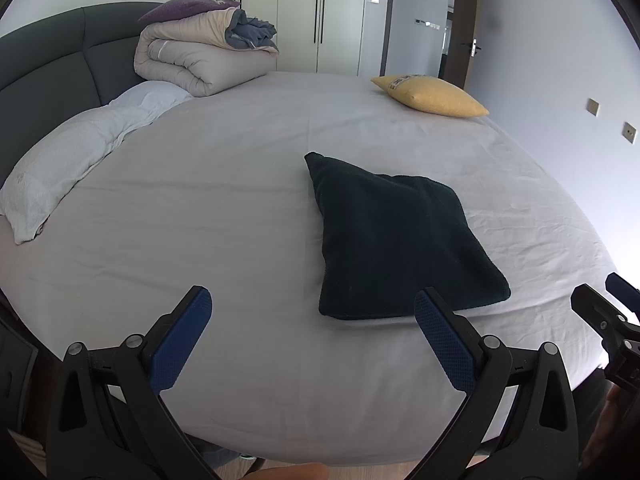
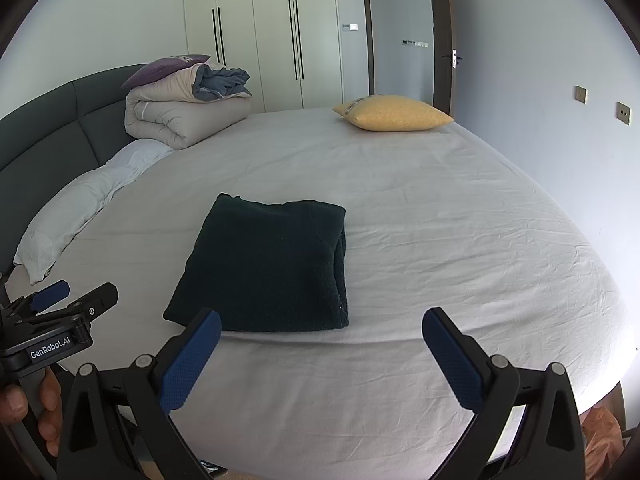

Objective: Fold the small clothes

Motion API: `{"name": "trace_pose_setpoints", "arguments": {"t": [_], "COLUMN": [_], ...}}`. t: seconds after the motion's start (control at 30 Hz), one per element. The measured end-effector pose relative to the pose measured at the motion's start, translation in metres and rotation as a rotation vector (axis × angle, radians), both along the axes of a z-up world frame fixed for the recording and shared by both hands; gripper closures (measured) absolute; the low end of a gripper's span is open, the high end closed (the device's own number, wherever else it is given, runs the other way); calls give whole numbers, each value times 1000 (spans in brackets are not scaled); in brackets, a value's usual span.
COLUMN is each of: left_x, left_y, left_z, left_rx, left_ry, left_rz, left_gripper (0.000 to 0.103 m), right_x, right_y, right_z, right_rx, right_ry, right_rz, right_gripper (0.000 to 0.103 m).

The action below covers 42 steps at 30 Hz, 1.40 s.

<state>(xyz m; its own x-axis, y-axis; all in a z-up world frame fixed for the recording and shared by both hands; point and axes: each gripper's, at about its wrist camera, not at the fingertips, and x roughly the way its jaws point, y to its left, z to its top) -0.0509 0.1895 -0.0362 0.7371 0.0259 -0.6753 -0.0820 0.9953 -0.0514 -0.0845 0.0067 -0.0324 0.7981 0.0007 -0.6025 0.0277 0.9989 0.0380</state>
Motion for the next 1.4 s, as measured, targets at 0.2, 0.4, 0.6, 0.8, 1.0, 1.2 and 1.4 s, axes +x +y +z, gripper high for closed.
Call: {"name": "trace_pose_setpoints", "arguments": {"t": [0.2, 0.4, 0.6, 0.8, 1.0, 1.2, 1.4], "left_x": [0, 0, 1, 1, 1, 1, 1], "left_y": [0, 1, 1, 2, 2, 3, 3], "left_z": [-1, -3, -4, -4, -4, -5, -6], "left_rx": [2, 1, 2, 2, 1, 0, 0], "left_ry": [1, 4, 5, 4, 5, 6, 7], "left_rz": [-1, -2, -3, -4, -4, -5, -5], "left_gripper": [0, 0, 0, 0, 0, 0, 0], "right_x": [0, 0, 0, 0, 0, 0, 0], "right_y": [-1, -2, -2, -3, -3, -3, -1], "right_z": [0, -1, -2, -2, -2, -2, -3], "right_rx": [3, 4, 4, 4, 4, 4, 3], "right_ry": [3, 5, 8, 8, 9, 9, 10], "right_rz": [-1, 0, 2, 1, 2, 2, 2], "right_gripper": [0, 0, 0, 0, 0, 0, 0]}}
